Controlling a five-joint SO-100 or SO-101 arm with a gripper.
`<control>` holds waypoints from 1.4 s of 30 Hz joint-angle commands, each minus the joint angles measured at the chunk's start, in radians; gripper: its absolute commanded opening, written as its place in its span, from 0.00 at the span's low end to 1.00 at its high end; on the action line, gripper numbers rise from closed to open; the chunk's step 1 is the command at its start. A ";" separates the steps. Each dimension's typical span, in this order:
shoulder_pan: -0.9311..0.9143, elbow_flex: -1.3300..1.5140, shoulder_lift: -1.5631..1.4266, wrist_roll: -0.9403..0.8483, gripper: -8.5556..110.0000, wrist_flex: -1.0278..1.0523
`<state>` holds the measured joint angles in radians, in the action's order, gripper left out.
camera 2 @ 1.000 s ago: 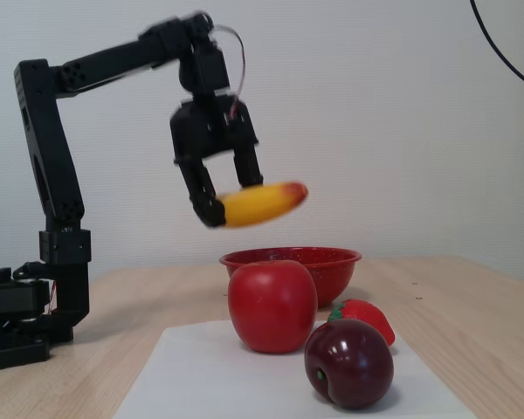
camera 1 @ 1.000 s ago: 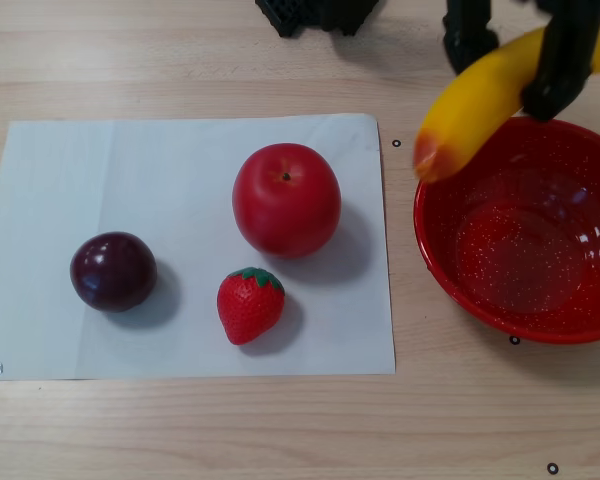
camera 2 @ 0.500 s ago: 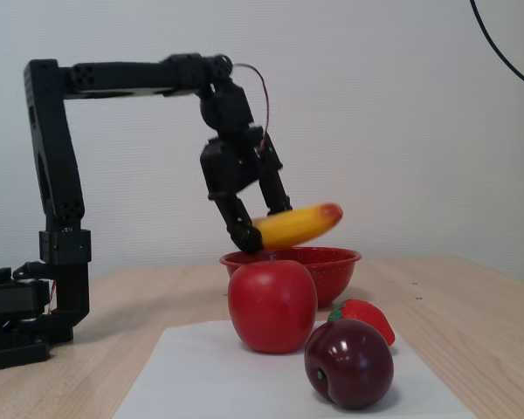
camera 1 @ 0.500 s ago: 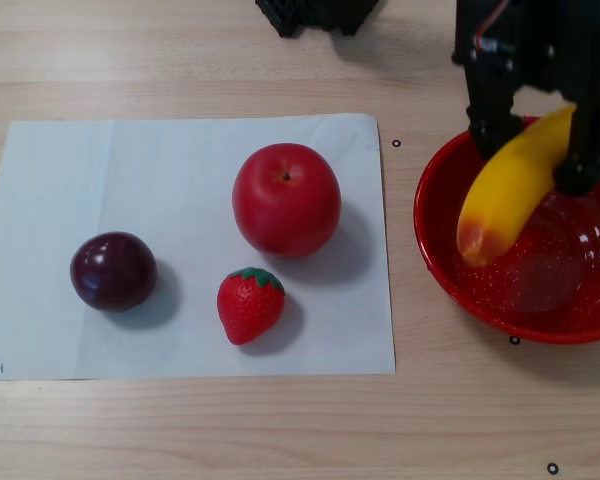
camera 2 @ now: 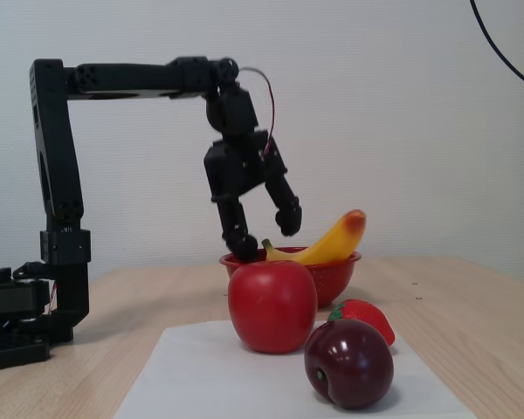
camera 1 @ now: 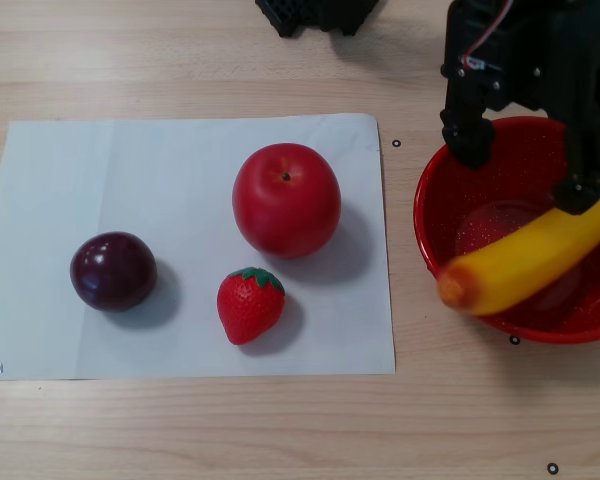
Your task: Grasp the banana and put it in the red bowl.
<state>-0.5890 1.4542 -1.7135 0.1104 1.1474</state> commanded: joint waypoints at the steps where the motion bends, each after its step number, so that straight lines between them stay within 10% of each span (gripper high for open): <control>1: 0.012 -0.169 -0.074 -0.011 0.30 0.072; 11: 0.080 -0.400 -0.183 -0.017 0.07 0.353; 23: 0.241 -0.374 -0.397 -0.025 0.07 0.525; 42: 0.414 0.528 -1.028 -0.129 0.07 -0.064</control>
<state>-0.1795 1.9988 -2.6799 0.0000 1.1965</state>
